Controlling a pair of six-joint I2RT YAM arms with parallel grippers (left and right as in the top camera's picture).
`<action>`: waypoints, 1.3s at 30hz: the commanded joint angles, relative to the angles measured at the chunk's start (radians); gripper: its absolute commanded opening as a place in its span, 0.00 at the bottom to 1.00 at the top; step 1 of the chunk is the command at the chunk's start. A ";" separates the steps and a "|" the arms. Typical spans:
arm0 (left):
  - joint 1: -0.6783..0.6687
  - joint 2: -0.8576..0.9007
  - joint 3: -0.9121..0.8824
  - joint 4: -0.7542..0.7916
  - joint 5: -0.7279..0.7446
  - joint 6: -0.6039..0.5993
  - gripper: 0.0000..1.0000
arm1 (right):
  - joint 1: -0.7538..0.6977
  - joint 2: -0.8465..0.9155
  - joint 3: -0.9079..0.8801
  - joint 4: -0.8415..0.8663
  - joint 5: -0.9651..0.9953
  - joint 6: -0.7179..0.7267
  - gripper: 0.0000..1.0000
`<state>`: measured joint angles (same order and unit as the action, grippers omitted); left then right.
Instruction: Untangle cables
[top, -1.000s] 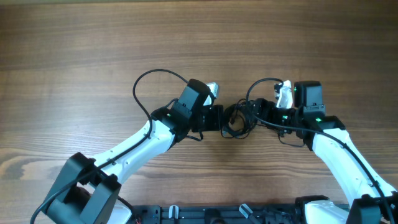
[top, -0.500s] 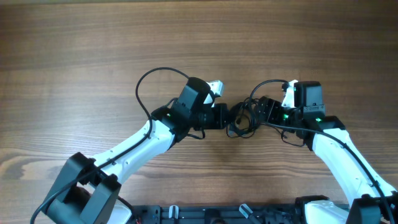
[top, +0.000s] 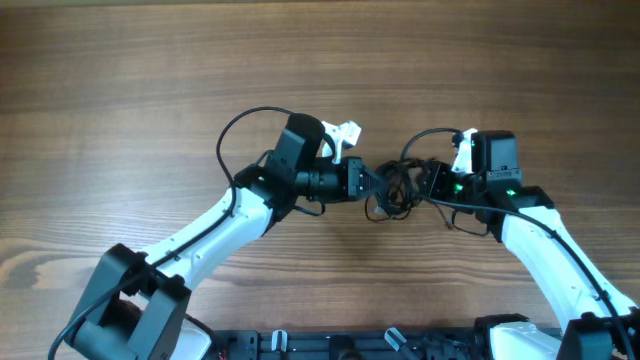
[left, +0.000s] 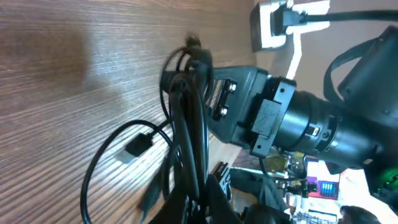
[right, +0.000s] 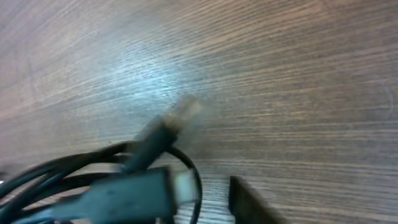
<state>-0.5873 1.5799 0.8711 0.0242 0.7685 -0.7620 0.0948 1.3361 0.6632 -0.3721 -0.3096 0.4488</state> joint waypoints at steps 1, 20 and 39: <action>0.056 -0.011 0.018 -0.040 0.063 0.055 0.04 | -0.006 0.011 0.015 -0.038 0.128 0.005 0.16; 0.150 -0.011 0.017 -0.455 -0.439 0.066 0.04 | -0.006 0.011 0.015 -0.022 -0.012 0.061 0.29; -0.033 -0.011 0.017 -0.314 -0.316 0.209 0.05 | 0.083 0.081 0.015 -0.033 -0.126 0.156 0.53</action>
<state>-0.6163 1.5799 0.8837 -0.2745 0.4690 -0.5793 0.1707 1.3823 0.6647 -0.3763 -0.4854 0.5865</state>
